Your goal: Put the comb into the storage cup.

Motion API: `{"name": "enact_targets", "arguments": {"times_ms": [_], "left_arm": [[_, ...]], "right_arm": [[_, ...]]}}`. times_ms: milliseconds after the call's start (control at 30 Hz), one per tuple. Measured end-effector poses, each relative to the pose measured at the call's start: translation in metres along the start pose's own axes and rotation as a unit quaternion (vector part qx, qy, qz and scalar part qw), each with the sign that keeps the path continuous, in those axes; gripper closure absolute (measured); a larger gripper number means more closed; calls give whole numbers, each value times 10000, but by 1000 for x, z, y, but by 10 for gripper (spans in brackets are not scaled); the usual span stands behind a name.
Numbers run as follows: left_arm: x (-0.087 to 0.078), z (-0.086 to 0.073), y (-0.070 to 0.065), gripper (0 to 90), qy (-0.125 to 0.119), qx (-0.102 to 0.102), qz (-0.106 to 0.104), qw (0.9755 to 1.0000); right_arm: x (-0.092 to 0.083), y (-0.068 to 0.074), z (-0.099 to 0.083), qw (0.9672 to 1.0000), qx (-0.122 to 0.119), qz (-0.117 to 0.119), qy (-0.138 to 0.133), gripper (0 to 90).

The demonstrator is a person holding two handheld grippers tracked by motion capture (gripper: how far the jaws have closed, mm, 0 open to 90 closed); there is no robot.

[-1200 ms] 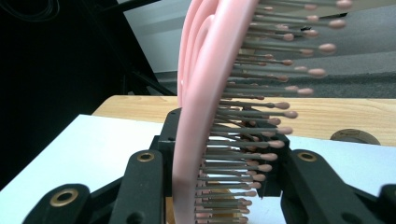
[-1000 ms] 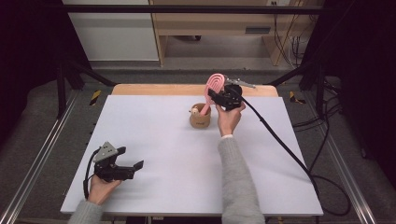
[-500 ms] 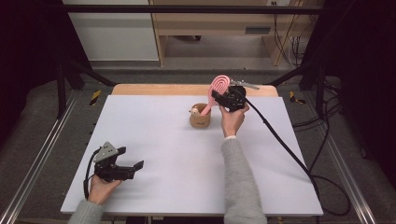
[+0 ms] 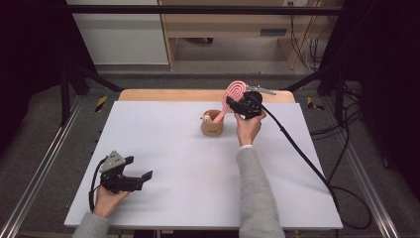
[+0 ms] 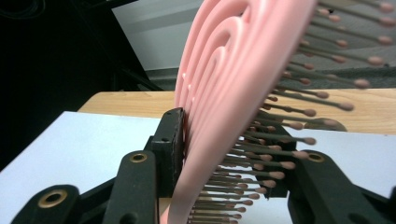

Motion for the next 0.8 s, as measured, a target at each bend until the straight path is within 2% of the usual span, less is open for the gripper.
{"name": "enact_targets", "arguments": {"times_ms": [200, 333, 400, 600, 700, 800], "left_arm": [[1, 0, 0, 44, -7, -7, -2, 10000], [1, 0, 0, 43, -10, -12, -4, 10000], [0, 0, 0, 43, -12, -8, -2, 10000], [1, 0, -1, 43, -7, -4, -4, 10000], [1, 0, -1, 43, -4, -3, 1, 10000], [1, 0, 0, 43, 11, 11, 21, 10000]], "right_arm": [[-1, -2, -1, 9998, -163, -68, -24, 546], [-1, -4, -2, 9995, -288, -137, 0, 439], [-2, -6, -3, 9993, -339, -148, -21, 417], [-8, -11, -2, 9993, -331, -151, -110, 285], [-13, -11, -3, 9992, -353, -57, -150, 217], [-18, -9, -4, 9985, -512, -18, -183, 148]]}}
Point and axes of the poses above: each handheld gripper's, and its own axes: x roughly forward along the jaws, z roughly out of its top, y roughly to its left, the point moved 6 cm from there along x, roughly forward along the jaws, and after that the axes turned 10 degrees about -z, right-handed, at the moved point
